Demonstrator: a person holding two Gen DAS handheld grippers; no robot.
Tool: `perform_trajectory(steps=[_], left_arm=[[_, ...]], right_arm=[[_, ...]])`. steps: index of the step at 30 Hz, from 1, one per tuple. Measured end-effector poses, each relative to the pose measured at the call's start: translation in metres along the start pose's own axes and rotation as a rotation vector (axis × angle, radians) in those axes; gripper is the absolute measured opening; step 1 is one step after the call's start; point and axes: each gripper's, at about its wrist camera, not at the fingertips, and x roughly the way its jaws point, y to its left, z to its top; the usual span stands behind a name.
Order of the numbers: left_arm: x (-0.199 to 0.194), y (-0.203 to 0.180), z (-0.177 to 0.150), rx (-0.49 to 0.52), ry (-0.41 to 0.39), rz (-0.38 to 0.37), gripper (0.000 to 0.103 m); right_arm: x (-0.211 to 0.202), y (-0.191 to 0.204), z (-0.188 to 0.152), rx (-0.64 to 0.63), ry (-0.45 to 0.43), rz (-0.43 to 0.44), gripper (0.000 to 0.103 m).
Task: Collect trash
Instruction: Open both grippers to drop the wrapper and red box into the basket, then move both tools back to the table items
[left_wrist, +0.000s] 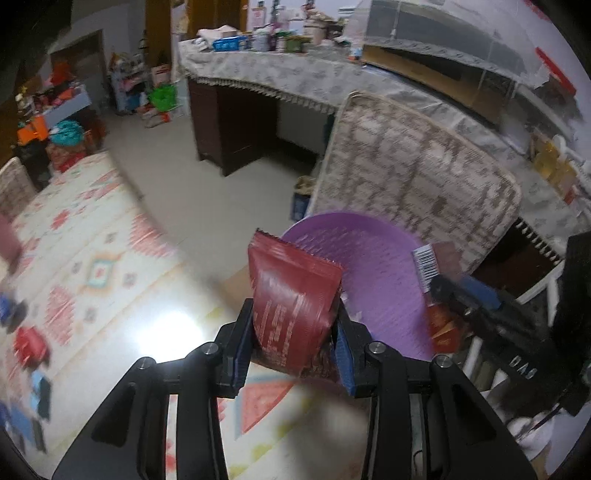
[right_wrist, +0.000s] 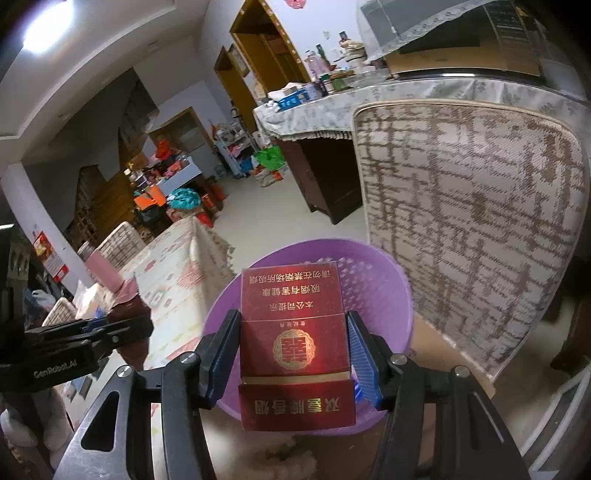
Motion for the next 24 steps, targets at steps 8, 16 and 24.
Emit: perform_trajectory(steps=[8,16,24], left_arm=[[-0.011,0.001,-0.001,-0.016,-0.048,0.007,0.072],[-0.038,0.035,-0.048,-0.104,-0.042,0.023,0.081],[-0.081,0.095,-0.114,-0.193,-0.022,0.183,0.081]], right_arm=[[0.002,-0.015,0.008,0.053,-0.009,-0.003,0.071],[0.008,0.006,-0.008,0.043,0.04,0.045,0.072],[0.016,0.073,-0.041,-0.029,0.125,0.17,0.078]])
